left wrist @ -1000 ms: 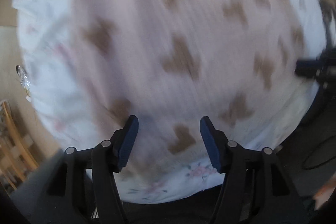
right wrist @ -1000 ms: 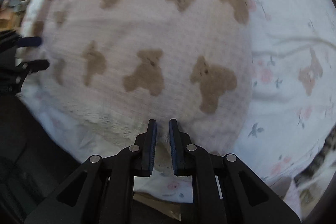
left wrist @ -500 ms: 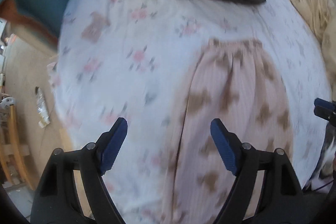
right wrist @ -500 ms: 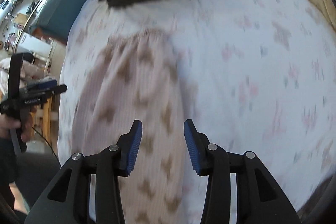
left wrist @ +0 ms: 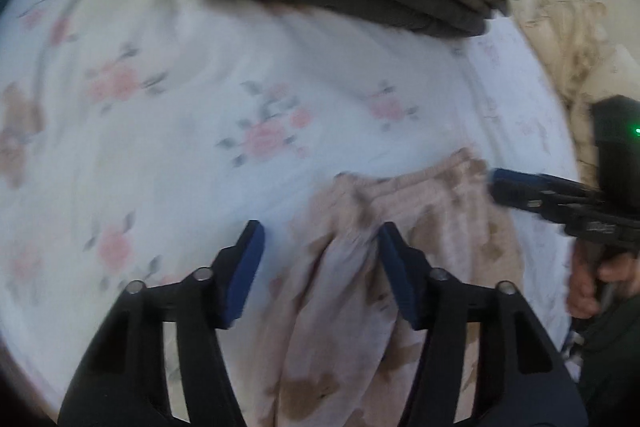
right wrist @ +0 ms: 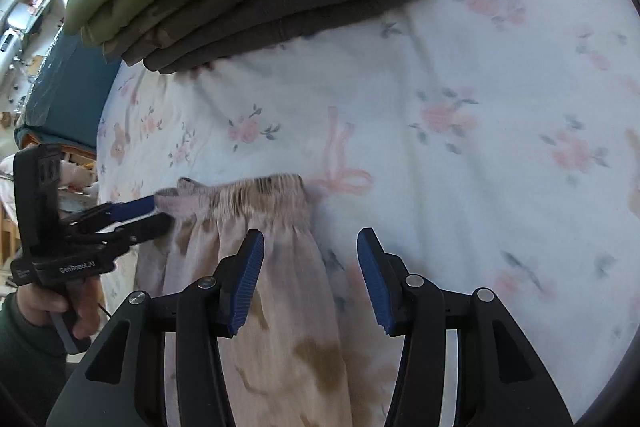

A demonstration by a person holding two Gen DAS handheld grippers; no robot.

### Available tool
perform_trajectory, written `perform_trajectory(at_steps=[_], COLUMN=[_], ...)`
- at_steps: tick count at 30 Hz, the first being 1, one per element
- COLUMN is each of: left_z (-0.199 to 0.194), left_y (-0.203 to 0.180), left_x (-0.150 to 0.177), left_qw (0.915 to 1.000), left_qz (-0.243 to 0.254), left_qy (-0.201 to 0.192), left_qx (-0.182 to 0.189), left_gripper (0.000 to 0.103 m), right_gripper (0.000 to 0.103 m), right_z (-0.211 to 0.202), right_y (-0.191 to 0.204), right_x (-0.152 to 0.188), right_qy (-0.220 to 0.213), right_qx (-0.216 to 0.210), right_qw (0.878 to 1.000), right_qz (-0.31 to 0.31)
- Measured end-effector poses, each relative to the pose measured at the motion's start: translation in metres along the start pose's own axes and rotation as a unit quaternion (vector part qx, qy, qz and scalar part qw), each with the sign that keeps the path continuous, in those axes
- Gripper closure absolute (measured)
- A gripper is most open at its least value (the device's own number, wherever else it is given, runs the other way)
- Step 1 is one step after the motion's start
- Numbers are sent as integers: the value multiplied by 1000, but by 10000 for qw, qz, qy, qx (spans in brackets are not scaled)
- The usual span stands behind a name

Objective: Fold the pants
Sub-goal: 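Grasp the elastic waistband with the left gripper while the right gripper grasps its other end, then fold the waistband over onto the folded legs with both grippers, then release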

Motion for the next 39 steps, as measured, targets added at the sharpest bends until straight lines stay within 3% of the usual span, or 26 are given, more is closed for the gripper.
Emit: perform_trajectory(at_steps=[1, 3, 5, 6, 8, 10, 13, 17, 20, 23, 29, 31, 36, 38, 39], left_z=[3, 10, 15, 16, 14, 3, -25, -85, -106, -112, -126, -133, -152, -155, -155], left_y=[-4, -9, -11, -12, -17, -21, -31, -59, -75, -93, -114, -124, -141, -147, -150], left_x=[-1, -4, -5, -5, -9, -19, -49, -77, -72, -46, 18, 44, 113, 142, 164], left_qw=[9999, 9987, 9968, 9963, 9949, 9936, 9906, 9758, 9676, 9532, 9398, 9312, 9090, 9042, 8968], left_qz=[151, 462, 723, 780, 942, 1068, 1255, 1783, 2136, 2654, 3041, 3245, 3700, 3812, 3944], left_qy=[56, 215, 310, 344, 318, 203, -189, -1017, -1104, -1087, -1166, -1219, -1379, -1376, -1361], left_qx=[63, -65, -116, -116, -195, -321, -502, -753, -774, -955, -1030, -1127, -1337, -1350, -1474], left_gripper=[51, 61, 93, 95, 97, 97, 97, 97, 97, 97, 97, 97, 97, 97, 97], right_gripper=[52, 52, 64, 82, 91, 93, 93, 93, 93, 93, 93, 93, 93, 93, 93], right_z=[3, 14, 18, 18, 15, 9, -22, -74, -98, -108, -135, -146, -158, -155, -152], right_y=[1, 1, 8, 11, 24, 31, 42, 66, 78, 87, 90, 95, 117, 124, 127], right_x=[-1, -5, -7, -6, -8, -15, -41, -70, -71, -53, 15, 37, 112, 146, 168], right_qy=[35, 137, 77, 88, 21, -22, -443, -1128, -1097, -1027, -1016, -1093, -1147, -1080, -1041], right_qx=[-25, -23, -152, -135, 35, 169, 329, 525, 739, 849, 911, 902, 1010, 1015, 1005], right_qw=[10000, 9998, 9992, 9989, 9965, 9947, 9915, 9817, 9743, 9669, 9583, 9562, 9468, 9444, 9426], right_qz=[-52, -123, -371, -447, -836, -1018, -1182, -1445, -1824, -2178, -2511, -2559, -2833, -2934, -3008])
Point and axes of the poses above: each gripper's, at about its wrist camera, not at the fingertips, and z roughly the way its jaws point, y to its left, x to its underside, the point moved 2 cm from there along z, roughly the way its jaws point, and after that the axes turned 6 degrees about y, right-handed, at the moved point
